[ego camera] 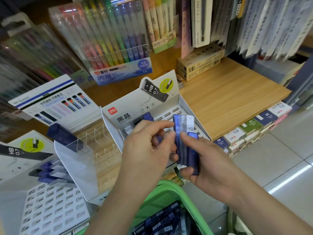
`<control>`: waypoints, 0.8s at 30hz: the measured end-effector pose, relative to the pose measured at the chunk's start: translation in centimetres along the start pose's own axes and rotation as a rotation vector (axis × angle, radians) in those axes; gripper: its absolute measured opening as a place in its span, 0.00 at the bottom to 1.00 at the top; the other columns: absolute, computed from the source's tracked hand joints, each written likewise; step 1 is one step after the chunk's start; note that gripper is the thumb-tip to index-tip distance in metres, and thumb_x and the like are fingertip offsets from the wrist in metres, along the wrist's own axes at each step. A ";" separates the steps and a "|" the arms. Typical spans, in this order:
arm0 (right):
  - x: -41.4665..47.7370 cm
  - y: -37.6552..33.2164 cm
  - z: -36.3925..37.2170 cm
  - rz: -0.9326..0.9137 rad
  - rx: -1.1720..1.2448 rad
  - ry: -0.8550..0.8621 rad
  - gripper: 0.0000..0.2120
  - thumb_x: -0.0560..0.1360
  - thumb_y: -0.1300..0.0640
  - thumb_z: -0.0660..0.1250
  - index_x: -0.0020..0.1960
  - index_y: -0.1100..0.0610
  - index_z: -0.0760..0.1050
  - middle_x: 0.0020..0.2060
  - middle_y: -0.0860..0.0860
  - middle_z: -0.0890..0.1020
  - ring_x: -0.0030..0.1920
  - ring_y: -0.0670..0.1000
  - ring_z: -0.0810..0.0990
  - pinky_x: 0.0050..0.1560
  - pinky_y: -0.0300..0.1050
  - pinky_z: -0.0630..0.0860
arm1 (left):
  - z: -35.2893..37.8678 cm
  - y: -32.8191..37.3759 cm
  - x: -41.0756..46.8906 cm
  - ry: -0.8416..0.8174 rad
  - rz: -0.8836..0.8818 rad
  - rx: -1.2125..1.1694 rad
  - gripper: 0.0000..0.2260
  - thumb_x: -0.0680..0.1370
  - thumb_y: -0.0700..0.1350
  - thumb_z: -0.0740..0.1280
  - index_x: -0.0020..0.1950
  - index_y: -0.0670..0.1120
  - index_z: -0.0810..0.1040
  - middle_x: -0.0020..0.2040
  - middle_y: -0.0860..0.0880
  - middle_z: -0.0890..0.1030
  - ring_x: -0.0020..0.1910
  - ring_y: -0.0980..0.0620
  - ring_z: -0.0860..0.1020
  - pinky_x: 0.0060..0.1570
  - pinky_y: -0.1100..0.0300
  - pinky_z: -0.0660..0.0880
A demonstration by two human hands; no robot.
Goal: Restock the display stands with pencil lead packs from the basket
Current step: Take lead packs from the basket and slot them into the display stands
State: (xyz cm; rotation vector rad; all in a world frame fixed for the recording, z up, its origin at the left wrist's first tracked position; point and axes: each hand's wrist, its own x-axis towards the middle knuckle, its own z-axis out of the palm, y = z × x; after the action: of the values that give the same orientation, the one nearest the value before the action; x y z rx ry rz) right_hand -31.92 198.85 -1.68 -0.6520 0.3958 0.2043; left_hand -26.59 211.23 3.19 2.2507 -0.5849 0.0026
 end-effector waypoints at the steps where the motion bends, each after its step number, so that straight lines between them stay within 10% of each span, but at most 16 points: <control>1: 0.0 0.1 0.0 -0.003 -0.014 0.005 0.22 0.71 0.50 0.70 0.59 0.62 0.78 0.41 0.56 0.79 0.33 0.48 0.76 0.22 0.37 0.68 | 0.2 0.4 -0.5 -0.055 -0.023 -0.040 0.11 0.73 0.49 0.71 0.54 0.61 0.80 0.44 0.59 0.74 0.41 0.60 0.74 0.37 0.72 0.70; 7: -0.1 0.1 0.1 0.017 -0.152 -0.030 0.20 0.68 0.36 0.69 0.43 0.52 0.81 0.37 0.51 0.78 0.34 0.48 0.76 0.33 0.39 0.73 | 1.2 0.8 -1.8 -0.216 -0.022 0.071 0.33 0.69 0.52 0.75 0.69 0.67 0.65 0.44 0.64 0.67 0.44 0.67 0.70 0.42 0.76 0.66; 14: 0.4 0.3 0.0 0.033 -0.133 -0.047 0.27 0.72 0.33 0.61 0.56 0.53 0.81 0.45 0.56 0.81 0.38 0.50 0.77 0.32 0.41 0.72 | 0.7 1.0 -1.6 -0.169 -0.129 -0.096 0.19 0.68 0.41 0.76 0.49 0.60 0.73 0.44 0.62 0.78 0.35 0.60 0.77 0.34 0.67 0.76; 19: 0.6 0.2 -0.2 -0.125 -0.033 0.196 0.13 0.80 0.49 0.62 0.55 0.56 0.79 0.41 0.55 0.77 0.36 0.50 0.76 0.29 0.42 0.72 | -1.3 0.1 -1.0 0.052 -0.233 -0.382 0.11 0.72 0.37 0.73 0.43 0.54 0.79 0.38 0.53 0.83 0.34 0.54 0.82 0.34 0.66 0.78; 24: 0.2 -0.6 -0.8 -0.198 0.061 0.237 0.11 0.81 0.52 0.60 0.57 0.57 0.77 0.37 0.53 0.78 0.36 0.50 0.78 0.30 0.42 0.76 | -2.2 -1.4 -0.1 0.150 -0.172 -0.124 0.13 0.72 0.40 0.74 0.42 0.58 0.77 0.39 0.63 0.81 0.38 0.63 0.80 0.36 0.73 0.75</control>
State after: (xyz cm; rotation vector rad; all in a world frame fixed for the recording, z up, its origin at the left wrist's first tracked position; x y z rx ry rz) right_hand -31.79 197.89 -1.96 -0.6530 0.5594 -0.0747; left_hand -25.69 213.61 3.68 2.1507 -0.3027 0.0468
